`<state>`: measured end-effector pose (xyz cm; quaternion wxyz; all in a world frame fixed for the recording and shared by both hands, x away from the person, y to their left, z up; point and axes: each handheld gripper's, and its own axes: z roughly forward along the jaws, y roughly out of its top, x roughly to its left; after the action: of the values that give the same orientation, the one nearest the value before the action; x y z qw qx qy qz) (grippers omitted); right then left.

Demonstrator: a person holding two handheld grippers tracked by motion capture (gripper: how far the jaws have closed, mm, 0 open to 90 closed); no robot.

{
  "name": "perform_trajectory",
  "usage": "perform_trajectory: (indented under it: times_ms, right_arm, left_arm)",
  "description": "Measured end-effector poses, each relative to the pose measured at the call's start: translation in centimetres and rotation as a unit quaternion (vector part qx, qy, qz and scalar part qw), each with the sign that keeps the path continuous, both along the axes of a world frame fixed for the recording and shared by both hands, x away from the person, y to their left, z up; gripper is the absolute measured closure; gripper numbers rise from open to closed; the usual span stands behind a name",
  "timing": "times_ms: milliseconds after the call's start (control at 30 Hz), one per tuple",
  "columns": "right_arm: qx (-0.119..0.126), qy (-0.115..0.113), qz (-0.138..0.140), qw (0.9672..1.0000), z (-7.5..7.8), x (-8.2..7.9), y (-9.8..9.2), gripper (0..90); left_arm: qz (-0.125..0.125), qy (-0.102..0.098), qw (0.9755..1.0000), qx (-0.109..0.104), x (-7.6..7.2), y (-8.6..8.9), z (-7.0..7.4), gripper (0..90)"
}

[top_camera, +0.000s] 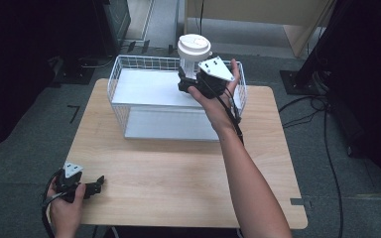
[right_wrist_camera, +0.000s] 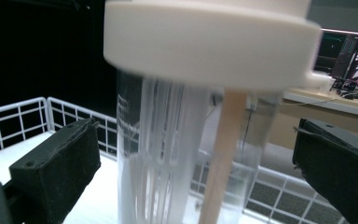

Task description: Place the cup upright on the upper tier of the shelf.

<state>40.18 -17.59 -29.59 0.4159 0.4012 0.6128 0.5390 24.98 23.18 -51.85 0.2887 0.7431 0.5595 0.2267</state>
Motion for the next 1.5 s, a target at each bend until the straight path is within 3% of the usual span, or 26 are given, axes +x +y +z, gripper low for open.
perform_trajectory:
  times_ms: [333,733,900,1233,1333,1500]
  right_arm:
    - [-0.031,-0.008,-0.019,0.9993,-2.0,-2.1,-1.4,0.8]
    - [-0.024,-0.012,-0.028,0.9992,-4.6,-6.2,-4.8,0.8]
    - [-0.021,-0.010,-0.040,0.9990,-5.7,-7.2,-5.7,0.8]
    - [0.012,0.009,-0.063,0.9979,-9.0,-10.2,-8.8,0.8]
    - [0.034,0.022,-0.070,0.9967,-9.7,-10.9,-10.0,0.8]
    - [0.044,0.025,-0.079,0.9956,-10.3,-11.8,-11.1,0.8]
  left_arm:
    - [-0.001,0.001,1.0000,0.001,0.0,0.0,0.0,0.0]
    - [0.000,0.000,1.0000,0.000,0.0,0.0,0.0,0.0]
    - [0.000,0.000,1.0000,0.000,0.0,0.0,0.0,0.0]
    - [0.000,0.000,1.0000,0.000,0.0,0.0,0.0,0.0]
    - [0.000,0.000,1.0000,0.000,0.0,0.0,0.0,0.0]
    - [0.000,0.001,1.0000,-0.001,0.0,0.0,0.0,0.0]
